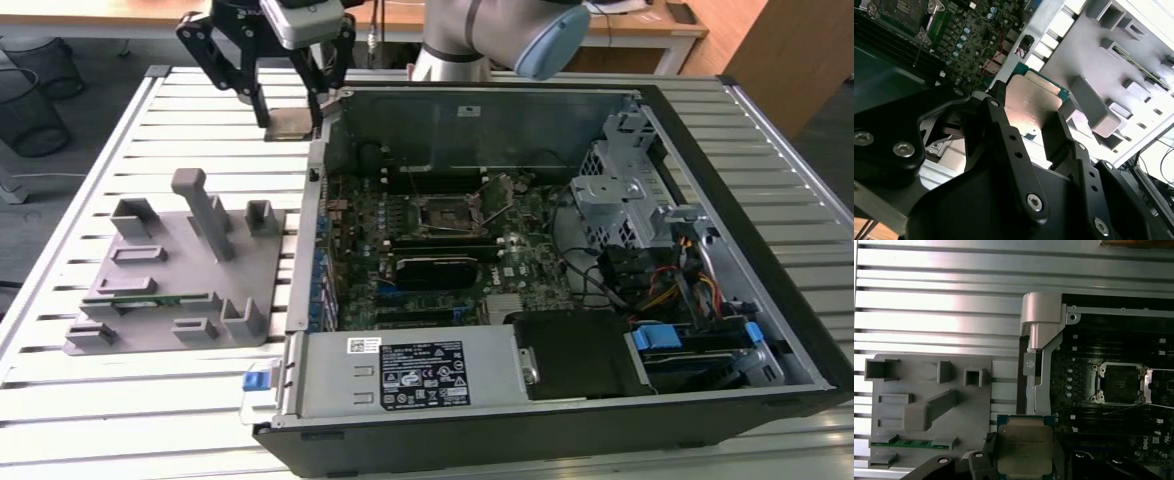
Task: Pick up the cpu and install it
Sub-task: 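Pick up the cpu and move it towards the insertion slot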
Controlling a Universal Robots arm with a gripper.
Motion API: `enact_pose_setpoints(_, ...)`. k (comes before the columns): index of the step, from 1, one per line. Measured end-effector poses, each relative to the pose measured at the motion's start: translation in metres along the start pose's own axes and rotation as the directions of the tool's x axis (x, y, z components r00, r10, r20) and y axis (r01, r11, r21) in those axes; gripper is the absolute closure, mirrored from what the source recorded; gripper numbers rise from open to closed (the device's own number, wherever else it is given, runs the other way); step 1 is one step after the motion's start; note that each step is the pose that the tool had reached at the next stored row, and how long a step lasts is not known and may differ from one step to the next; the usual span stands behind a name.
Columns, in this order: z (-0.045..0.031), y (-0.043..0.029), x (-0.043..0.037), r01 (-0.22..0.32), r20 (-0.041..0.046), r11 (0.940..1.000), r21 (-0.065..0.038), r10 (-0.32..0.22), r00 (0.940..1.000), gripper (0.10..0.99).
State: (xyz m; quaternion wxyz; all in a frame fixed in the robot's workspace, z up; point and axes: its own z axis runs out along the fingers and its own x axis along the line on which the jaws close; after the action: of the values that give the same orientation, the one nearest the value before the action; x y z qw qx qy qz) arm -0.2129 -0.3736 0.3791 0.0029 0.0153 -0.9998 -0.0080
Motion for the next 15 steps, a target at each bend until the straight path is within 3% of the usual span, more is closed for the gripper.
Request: enact_pose_setpoints(15,-0.0001,0.0016,-0.0181,0.000,-0.0001,1.0000,0.000,0.000,1.0000,0.553)
